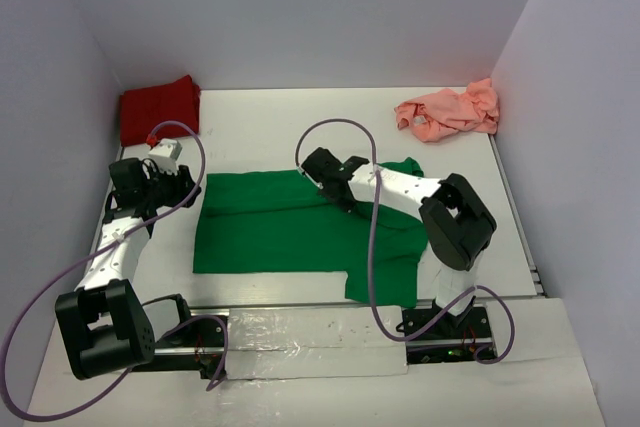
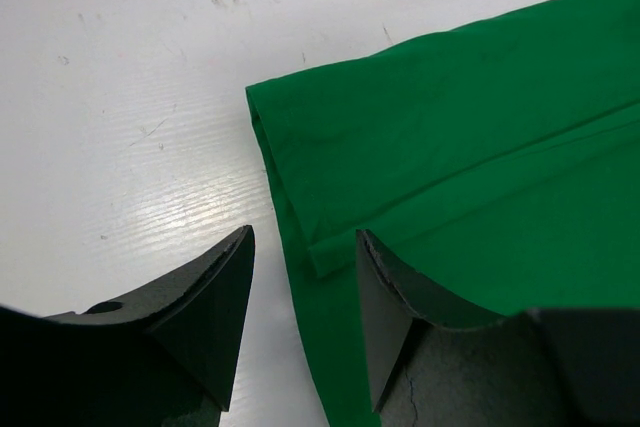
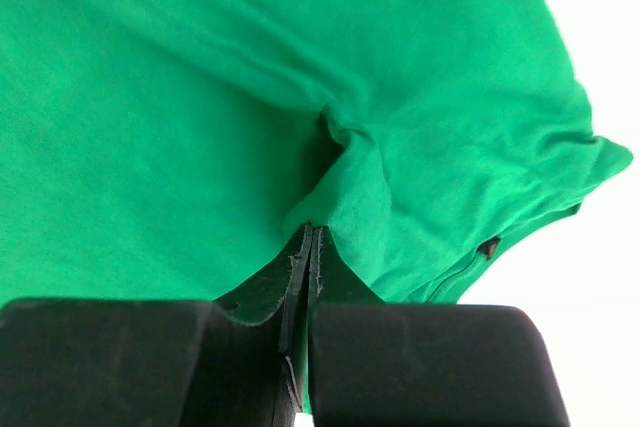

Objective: Fold and stack the t-shirts
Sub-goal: Fold the flattened tshirt in 1/3 of the way

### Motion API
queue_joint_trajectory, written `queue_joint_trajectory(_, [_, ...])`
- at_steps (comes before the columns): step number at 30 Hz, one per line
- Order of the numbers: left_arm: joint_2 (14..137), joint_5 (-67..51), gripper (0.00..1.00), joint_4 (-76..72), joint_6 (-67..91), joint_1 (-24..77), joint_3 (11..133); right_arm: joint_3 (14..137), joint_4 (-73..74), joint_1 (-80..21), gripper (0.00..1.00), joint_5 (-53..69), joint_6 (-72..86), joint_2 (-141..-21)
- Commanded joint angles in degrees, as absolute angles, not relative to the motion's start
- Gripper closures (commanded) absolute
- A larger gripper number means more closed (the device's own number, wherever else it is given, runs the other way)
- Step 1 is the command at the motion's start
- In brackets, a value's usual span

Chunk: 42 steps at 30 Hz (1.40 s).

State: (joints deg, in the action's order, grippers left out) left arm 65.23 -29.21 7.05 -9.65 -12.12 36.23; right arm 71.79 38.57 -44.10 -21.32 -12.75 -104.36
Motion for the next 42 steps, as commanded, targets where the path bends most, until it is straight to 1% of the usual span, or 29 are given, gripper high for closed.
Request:
queue_joint_trajectory(1, [64.5, -31.3, 0.46, 6.4, -10.4, -12.3, 36.6, 76.0, 40.9, -44.1, 1.0, -20.3, -11.8, -104.3])
queue_joint_trajectory(11, [64.6, -31.5, 0.47, 7.8, -11.3, -12.3, 37.0, 75.1, 43.3, -46.1, 1.0, -18.8, -11.5, -106.0])
queue_joint_trajectory(24, [62.2, -32.5, 0.46, 10.3, -11.5, -12.3, 37.4, 67.1, 46.6, -48.6, 1.0, -17.3, -9.4, -101.5])
queue_joint_trajectory(26, [61.8, -33.1, 0.45, 10.5, -11.3, -12.3, 37.6, 66.6, 46.1, -48.9, 0.79, -17.4, -9.1, -102.0])
queue_joint_trajectory(28, [61.5, -33.4, 0.43, 10.5, -11.2, -12.3, 37.6, 66.1, 43.8, -48.8, 0.66, -17.8, -9.4, -101.9])
queue_joint_trajectory(31, [61.4, -33.0, 0.4, 11.2, -11.8, -12.3, 37.7, 65.0, 39.7, -48.8, 0.6, -19.3, -10.6, -100.2])
queue_joint_trajectory(32, [61.2, -33.0, 0.38, 11.2, -12.0, -12.3, 37.6, 65.0, 38.7, -48.8, 0.59, -22.0, -10.7, -99.8])
queue_joint_trajectory(35, [60.6, -32.9, 0.35, 11.3, -12.0, -12.3, 37.3, 65.7, 36.3, -47.6, 0.55, -23.1, -10.6, -98.0])
queue_joint_trajectory(39, [60.6, -32.7, 0.33, 10.9, -12.1, -12.4, 36.7, 66.4, 33.2, -44.4, 0.55, -26.3, -9.8, -95.3])
queue_joint_trajectory(42, [60.6, -32.6, 0.32, 10.4, -12.1, -12.3, 36.1, 67.6, 35.8, -40.3, 0.55, -26.4, -8.5, -95.1])
